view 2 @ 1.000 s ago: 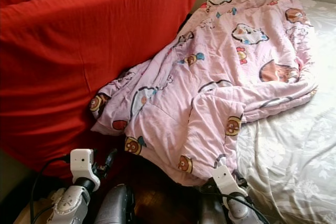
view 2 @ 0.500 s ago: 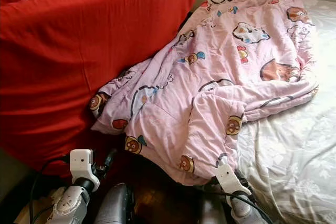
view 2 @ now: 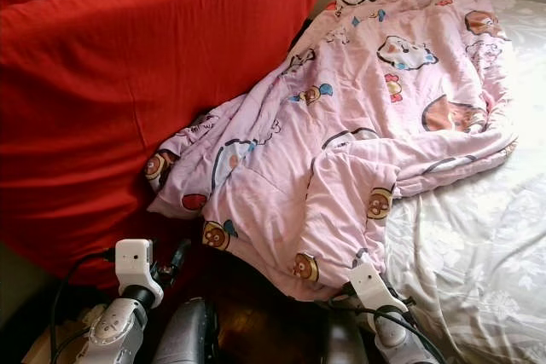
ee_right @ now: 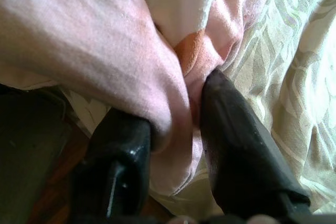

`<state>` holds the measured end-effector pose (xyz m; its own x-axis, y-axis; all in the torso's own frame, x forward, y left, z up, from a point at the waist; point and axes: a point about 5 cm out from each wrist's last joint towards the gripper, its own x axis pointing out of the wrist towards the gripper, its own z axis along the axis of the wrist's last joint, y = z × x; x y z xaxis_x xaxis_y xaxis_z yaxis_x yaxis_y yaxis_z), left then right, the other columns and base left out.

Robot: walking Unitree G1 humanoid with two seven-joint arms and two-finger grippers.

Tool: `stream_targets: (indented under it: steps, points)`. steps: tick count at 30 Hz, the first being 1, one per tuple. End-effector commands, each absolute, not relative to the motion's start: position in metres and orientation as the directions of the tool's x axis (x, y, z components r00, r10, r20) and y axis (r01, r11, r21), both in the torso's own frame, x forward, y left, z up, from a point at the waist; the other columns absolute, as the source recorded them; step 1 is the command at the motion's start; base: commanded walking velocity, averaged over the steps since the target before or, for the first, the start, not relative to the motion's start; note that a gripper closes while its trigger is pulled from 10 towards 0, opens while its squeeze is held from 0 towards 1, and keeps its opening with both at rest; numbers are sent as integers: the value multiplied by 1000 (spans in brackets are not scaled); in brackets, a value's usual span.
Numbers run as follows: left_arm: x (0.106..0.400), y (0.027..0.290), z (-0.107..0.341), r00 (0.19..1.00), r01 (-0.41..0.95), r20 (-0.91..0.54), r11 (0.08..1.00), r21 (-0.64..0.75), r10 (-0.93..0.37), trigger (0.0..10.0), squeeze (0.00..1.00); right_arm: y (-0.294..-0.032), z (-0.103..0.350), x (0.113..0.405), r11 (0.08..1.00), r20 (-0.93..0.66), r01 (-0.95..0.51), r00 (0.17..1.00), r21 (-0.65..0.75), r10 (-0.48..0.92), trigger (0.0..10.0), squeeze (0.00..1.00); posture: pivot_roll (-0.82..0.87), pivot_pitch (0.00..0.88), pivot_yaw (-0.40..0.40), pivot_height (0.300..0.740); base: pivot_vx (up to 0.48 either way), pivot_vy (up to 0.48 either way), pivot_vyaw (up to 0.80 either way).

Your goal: Clean up the room

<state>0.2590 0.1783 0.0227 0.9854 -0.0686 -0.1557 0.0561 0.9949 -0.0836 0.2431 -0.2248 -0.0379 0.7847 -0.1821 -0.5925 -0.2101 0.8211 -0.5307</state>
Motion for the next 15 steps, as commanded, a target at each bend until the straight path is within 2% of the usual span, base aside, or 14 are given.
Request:
stream_targets:
  steps: [1, 15]
  points:
    - [256, 181, 17, 982, 46, -182, 996, -78, -59, 10000, 0, -226, -39, 241, 835, -594, -190, 782, -517, -189, 0, 0, 58, 134, 31, 603, 0, 0, 0]
    - [259, 181, 13, 979, 43, -196, 996, -78, -57, 10000, 0, -222, -42, 236, 881, -577, -120, 794, -458, -192, 0, 0, 53, 74, 38, 603, 0, 0, 0]
